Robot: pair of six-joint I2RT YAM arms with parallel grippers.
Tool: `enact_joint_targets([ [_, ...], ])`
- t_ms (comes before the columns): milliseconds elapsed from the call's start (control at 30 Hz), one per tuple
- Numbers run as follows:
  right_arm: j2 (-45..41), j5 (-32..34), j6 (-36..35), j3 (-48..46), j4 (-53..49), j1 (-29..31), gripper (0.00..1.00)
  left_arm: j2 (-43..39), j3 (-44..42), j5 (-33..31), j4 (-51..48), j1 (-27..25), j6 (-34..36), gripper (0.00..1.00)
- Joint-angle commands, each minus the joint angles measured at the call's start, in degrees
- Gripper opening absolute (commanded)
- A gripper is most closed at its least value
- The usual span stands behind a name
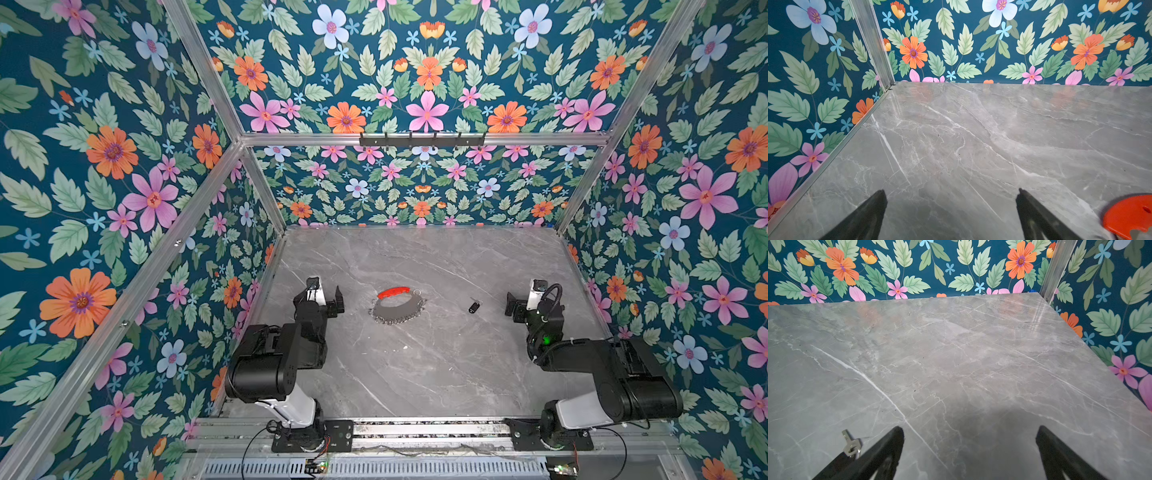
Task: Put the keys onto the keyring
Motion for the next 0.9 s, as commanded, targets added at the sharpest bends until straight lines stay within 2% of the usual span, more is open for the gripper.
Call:
enact_joint_targets([
  [0, -0.24, -0.17, 0.02, 0.25, 1.62, -0.02, 0.99, -0.07, 0.08, -0.35, 0.51, 0.05, 0.17, 1.00],
  [867, -0.27, -0.07, -0.08, 0.19, 1.82, -0.02, 0.99, -0.14, 0.07, -0.35, 0.51, 0.05, 0.19, 1.00],
])
